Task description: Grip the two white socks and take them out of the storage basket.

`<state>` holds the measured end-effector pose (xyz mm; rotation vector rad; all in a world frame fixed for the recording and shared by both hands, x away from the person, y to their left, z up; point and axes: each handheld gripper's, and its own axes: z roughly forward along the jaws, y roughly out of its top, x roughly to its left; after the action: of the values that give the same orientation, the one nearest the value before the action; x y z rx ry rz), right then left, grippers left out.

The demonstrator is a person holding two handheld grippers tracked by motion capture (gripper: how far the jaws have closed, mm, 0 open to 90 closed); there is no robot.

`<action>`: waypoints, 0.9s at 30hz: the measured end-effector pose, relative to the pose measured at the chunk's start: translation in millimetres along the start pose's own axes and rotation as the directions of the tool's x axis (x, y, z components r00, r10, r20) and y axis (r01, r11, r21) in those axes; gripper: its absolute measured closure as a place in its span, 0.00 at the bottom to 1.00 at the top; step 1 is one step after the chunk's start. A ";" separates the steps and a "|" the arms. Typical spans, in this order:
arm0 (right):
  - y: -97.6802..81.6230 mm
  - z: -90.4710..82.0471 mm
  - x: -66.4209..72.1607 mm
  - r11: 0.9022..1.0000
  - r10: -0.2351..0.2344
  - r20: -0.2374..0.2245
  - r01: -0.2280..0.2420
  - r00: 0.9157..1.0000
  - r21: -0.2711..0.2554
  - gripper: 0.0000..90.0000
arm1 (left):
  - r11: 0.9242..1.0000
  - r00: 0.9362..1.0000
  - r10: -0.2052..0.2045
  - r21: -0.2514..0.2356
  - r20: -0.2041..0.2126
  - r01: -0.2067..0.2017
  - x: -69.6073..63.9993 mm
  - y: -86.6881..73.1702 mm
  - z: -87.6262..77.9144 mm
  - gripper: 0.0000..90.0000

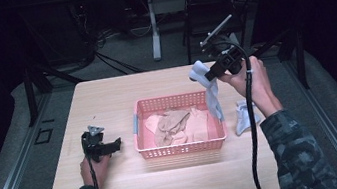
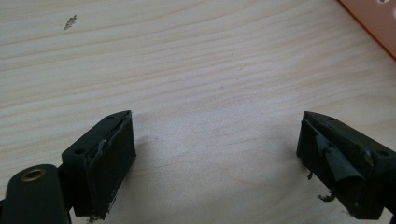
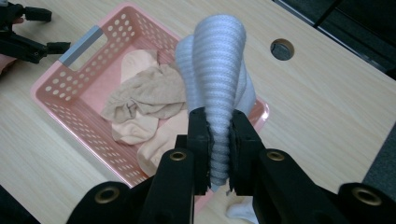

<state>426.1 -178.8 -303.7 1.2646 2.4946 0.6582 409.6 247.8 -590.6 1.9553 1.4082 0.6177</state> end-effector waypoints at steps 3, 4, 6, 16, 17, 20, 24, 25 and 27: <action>-3.7 -6.8 -6.6 1.000 0.012 0.014 -0.012 1.000 -0.012 0.90 | 1.000 1.000 0.000 0.001 0.001 0.000 0.1 0.0 -0.1 0.13; -5.7 -9.7 -9.7 1.000 0.018 0.019 -0.018 1.000 -0.016 0.90 | 1.000 1.000 0.000 0.001 0.001 0.000 0.0 0.0 -0.1 0.13; -8.7 -13.1 -13.6 0.999 0.028 0.024 -0.028 0.999 -0.018 0.90 | 1.000 1.000 -0.001 -0.001 0.000 0.001 -0.1 0.0 0.0 0.13; -32.1 -16.4 -41.5 0.996 0.092 0.097 -0.092 0.991 -0.010 0.90 | 1.000 1.000 0.000 0.000 0.000 0.000 -0.1 0.0 0.0 0.13; -35.5 -14.0 -44.9 0.995 0.102 0.103 -0.101 0.989 -0.010 0.90 | 1.000 1.000 0.000 0.000 0.000 0.000 -0.1 0.0 0.0 0.13; -46.9 -4.4 -55.9 0.991 0.133 0.113 -0.133 0.985 0.000 0.90 | 1.000 1.000 0.000 0.000 0.000 0.000 -0.1 0.0 0.0 0.13; -61.2 12.9 -69.1 0.983 0.178 0.116 -0.183 0.977 0.029 0.90 | 1.000 1.000 0.000 0.000 0.000 0.000 -0.1 0.0 0.0 0.13; -63.8 17.4 -71.5 0.981 0.187 0.120 -0.192 0.975 0.034 0.90 | 1.000 1.000 -0.001 0.000 -0.001 0.001 -0.2 0.0 0.0 0.13; -71.1 31.8 -77.7 0.975 0.207 0.128 -0.216 0.970 0.057 0.90 | 1.000 1.000 0.000 0.000 0.000 0.000 -0.1 0.0 0.0 0.13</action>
<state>436.1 -269.8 -364.6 1.5634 2.3236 0.5262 409.6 247.7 -590.6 1.9557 1.4079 0.6181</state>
